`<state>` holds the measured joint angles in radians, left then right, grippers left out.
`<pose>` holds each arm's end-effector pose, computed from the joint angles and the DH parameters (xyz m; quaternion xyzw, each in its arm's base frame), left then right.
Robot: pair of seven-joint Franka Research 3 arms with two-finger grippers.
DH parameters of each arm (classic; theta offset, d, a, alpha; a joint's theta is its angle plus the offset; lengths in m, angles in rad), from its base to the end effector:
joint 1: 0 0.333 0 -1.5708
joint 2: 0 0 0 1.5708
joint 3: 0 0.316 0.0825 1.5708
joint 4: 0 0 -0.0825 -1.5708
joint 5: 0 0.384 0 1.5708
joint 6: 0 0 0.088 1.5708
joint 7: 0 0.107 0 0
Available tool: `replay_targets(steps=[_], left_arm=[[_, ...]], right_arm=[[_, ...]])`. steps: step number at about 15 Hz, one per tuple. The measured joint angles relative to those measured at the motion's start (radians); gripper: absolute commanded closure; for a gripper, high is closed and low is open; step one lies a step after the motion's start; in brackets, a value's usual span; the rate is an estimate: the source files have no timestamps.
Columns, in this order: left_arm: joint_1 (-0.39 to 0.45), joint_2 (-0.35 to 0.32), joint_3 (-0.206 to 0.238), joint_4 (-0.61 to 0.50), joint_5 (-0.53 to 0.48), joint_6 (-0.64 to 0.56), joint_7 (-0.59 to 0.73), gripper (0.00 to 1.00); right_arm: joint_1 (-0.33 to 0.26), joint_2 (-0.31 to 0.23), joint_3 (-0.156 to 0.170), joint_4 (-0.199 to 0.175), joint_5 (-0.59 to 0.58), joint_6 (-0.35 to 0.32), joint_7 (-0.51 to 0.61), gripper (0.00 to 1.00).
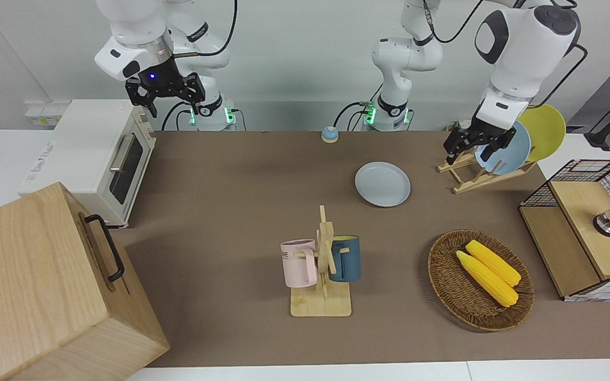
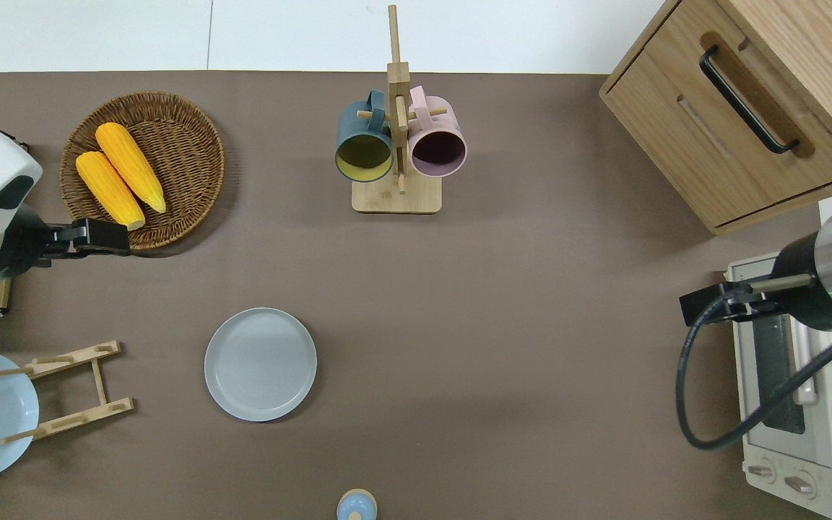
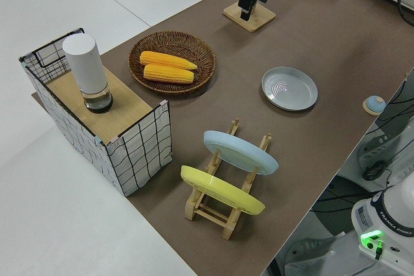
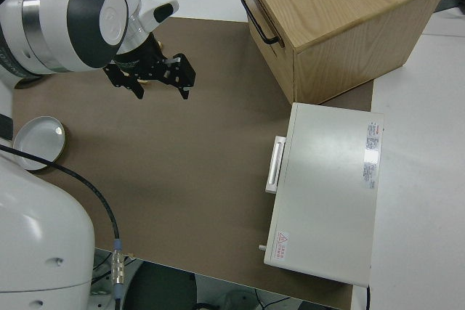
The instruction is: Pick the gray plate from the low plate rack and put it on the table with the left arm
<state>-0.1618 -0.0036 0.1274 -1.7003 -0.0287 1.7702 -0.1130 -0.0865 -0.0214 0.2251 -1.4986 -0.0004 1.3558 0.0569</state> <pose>0.5679 -0.0219 0.5827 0.9984 0.0416 0.0356 0.0170 0.5197 0.0740 0.6516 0.9973 0.0406 -0.0604 0.0085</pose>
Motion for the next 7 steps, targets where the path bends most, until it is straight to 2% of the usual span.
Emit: replay_targets(steps=[7], left_arm=[[0.000,0.001,0.000,0.009,0.005,-0.001,0.036,0.00]], right_arm=[[0.000,0.000,0.000,0.000,0.000,0.000,0.000,0.011]])
